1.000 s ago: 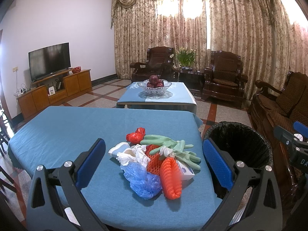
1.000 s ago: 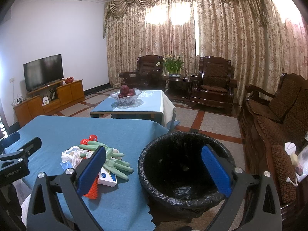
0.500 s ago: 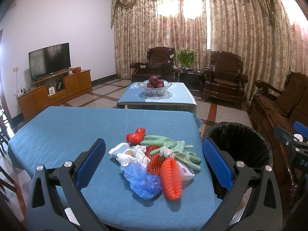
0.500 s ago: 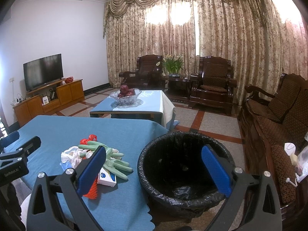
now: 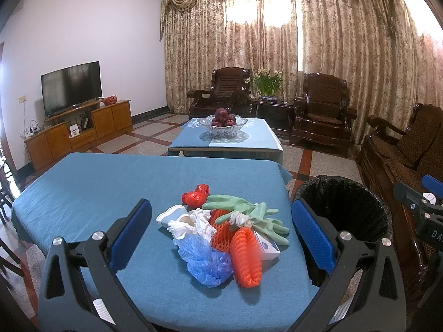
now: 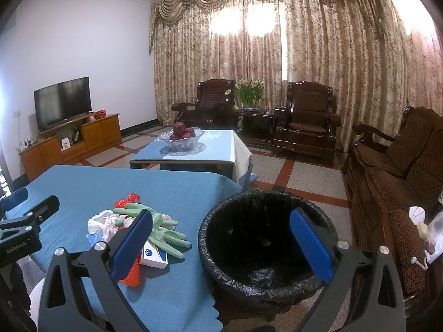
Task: Collect trash
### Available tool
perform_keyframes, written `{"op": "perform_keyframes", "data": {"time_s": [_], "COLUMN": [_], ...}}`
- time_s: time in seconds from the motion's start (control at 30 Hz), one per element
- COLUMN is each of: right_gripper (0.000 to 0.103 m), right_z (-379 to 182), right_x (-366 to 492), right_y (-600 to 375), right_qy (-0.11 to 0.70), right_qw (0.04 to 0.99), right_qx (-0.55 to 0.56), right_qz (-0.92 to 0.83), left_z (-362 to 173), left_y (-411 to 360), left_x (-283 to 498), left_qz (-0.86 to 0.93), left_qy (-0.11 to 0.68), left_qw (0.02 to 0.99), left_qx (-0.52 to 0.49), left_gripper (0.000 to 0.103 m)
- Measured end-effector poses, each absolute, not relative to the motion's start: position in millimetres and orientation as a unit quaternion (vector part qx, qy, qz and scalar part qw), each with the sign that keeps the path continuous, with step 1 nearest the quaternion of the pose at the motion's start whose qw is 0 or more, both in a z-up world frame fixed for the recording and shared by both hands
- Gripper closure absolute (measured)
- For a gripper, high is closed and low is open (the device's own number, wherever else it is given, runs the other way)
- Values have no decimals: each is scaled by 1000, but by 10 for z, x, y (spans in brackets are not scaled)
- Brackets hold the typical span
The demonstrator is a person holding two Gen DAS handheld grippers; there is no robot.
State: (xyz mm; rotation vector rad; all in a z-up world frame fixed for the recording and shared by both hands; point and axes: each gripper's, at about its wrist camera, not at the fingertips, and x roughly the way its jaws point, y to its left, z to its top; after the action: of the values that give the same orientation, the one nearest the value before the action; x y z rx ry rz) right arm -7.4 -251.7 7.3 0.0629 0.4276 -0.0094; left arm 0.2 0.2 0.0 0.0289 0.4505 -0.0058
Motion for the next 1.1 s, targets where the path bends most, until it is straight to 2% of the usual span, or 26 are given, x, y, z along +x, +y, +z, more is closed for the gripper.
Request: {"op": "perform_keyframes", "data": {"time_s": [1.1], "right_gripper": [6], "right_z": [21], "right_x": [-16], "right_y": [-2543], "right_qy": [217], "right_qw": [976], "right_qx": [32], "right_qz": [6], "left_z": [-31], "left_y": [78], "left_x": [29], "left_qz": [7], "left_qy": [226], "left_qw": [974], "left_qx": [14], "left_gripper": [5]}}
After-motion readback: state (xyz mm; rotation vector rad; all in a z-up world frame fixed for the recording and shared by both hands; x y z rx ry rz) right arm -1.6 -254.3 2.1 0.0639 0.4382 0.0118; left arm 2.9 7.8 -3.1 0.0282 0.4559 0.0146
